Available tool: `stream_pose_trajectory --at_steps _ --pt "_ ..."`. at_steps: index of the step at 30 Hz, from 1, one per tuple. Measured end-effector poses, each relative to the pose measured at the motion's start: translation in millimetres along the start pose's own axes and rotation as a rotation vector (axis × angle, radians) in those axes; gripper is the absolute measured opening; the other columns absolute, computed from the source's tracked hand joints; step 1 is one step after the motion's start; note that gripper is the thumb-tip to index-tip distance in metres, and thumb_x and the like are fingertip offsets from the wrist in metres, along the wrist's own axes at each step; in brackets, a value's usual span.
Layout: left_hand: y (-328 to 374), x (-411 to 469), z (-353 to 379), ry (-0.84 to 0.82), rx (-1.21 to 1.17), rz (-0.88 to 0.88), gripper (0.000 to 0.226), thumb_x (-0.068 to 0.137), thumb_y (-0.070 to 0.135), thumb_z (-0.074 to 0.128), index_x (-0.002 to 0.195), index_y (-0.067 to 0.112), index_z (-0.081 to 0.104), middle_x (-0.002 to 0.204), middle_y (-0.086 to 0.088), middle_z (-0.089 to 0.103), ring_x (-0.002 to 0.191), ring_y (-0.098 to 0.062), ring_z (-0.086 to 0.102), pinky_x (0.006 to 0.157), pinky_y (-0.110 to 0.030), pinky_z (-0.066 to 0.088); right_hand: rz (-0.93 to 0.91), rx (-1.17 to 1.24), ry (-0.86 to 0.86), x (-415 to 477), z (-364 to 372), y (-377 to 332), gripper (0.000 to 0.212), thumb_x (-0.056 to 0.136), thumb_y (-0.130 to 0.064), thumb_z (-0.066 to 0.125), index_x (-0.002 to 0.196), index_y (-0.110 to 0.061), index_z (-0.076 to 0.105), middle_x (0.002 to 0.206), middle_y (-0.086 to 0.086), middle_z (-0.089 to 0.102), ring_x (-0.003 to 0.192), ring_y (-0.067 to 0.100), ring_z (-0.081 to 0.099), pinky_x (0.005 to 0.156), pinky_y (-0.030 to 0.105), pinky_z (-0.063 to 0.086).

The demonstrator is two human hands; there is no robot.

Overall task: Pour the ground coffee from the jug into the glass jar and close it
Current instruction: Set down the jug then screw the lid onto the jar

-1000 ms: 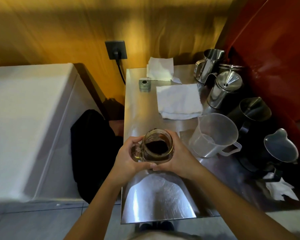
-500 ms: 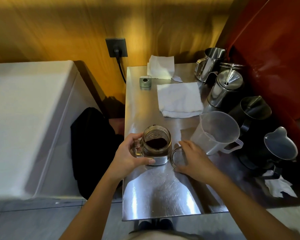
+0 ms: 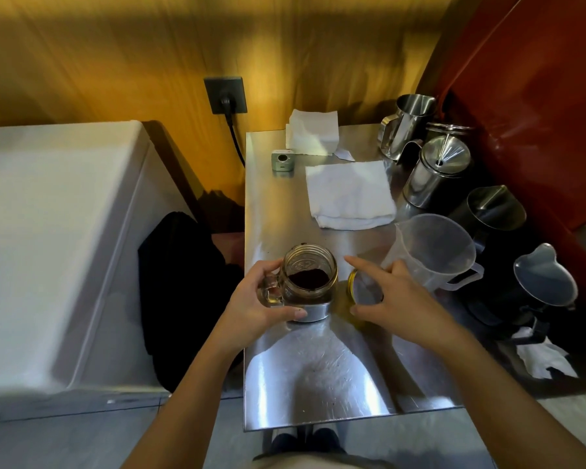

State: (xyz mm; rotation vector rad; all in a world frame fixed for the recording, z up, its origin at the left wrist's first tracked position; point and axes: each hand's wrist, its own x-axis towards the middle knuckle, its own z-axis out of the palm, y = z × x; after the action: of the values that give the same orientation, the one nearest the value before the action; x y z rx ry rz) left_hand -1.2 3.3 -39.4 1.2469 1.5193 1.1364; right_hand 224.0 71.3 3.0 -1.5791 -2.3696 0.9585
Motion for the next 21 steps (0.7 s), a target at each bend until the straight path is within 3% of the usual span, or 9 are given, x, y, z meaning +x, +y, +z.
stream_pose_trajectory --at_steps 3,6,11,14,17,19,21 --pt "-1 0 -1 0.002 -0.002 0.004 0.068 0.055 -0.001 0.088 0.109 0.027 0.056 0.098 0.012 0.066 0.089 0.012 0.061 0.074 -0.002 0.043 -0.012 -0.057 0.063 -2 -18 -16 0.058 0.069 -0.04 0.069 0.119 -0.045 0.04 0.109 0.008 0.043 0.089 0.026 0.051 0.078 0.032 0.042" --pt "-1 0 -1 -0.001 -0.003 0.007 0.069 0.055 -0.002 0.088 0.109 0.027 0.056 0.097 0.013 0.066 0.089 0.014 0.06 0.073 -0.002 0.042 -0.023 0.074 0.223 -4 -35 -33 0.055 0.063 -0.051 0.073 0.103 -0.037 0.037 0.103 0.004 0.051 0.091 0.023 0.054 0.078 0.038 0.047" --pt "-4 1 -1 -0.015 -0.004 -0.002 0.068 0.056 0.002 0.089 0.106 0.033 0.056 0.095 0.029 0.068 0.092 0.014 0.06 0.074 -0.001 0.042 -0.065 0.298 0.446 -5 -46 -53 0.049 0.057 -0.05 0.073 0.081 -0.036 0.033 0.092 -0.005 0.055 0.087 0.02 0.053 0.065 0.028 0.039" --pt "-4 2 -2 -0.024 -0.011 0.0 0.067 0.056 0.001 0.089 0.106 0.031 0.056 0.096 0.035 0.066 0.091 0.013 0.061 0.074 -0.002 0.043 -0.12 0.343 0.338 -3 -38 -61 0.048 0.054 -0.043 0.079 0.078 -0.029 0.039 0.093 -0.007 0.056 0.086 0.015 0.054 0.07 0.027 0.046" --pt "-5 3 -2 -0.032 -0.033 0.0 0.067 0.056 0.0 0.089 0.106 0.031 0.056 0.095 0.033 0.068 0.089 0.01 0.064 0.072 -0.004 0.046 -0.181 0.344 0.19 2 -23 -64 0.047 0.055 -0.035 0.083 0.077 -0.023 0.043 0.102 0.002 0.059 0.097 0.025 0.055 0.084 0.048 0.047" --pt "-5 2 -3 -0.036 -0.035 -0.005 0.067 0.056 0.005 0.09 0.107 0.033 0.056 0.096 0.032 0.067 0.091 0.009 0.064 0.072 -0.005 0.047 -0.173 0.288 0.119 5 -15 -65 0.049 0.057 -0.041 0.081 0.086 -0.027 0.043 0.107 -0.001 0.058 0.105 0.024 0.051 0.09 0.049 0.044" --pt "-3 2 -3 -0.04 -0.021 0.0 0.067 0.056 0.01 0.091 0.107 0.037 0.056 0.098 0.035 0.065 0.093 0.01 0.062 0.072 -0.004 0.046 -0.198 0.227 0.091 8 -10 -64 0.059 0.059 -0.044 0.079 0.104 -0.034 0.041 0.11 -0.01 0.054 0.107 0.009 0.042 0.099 0.043 0.036"
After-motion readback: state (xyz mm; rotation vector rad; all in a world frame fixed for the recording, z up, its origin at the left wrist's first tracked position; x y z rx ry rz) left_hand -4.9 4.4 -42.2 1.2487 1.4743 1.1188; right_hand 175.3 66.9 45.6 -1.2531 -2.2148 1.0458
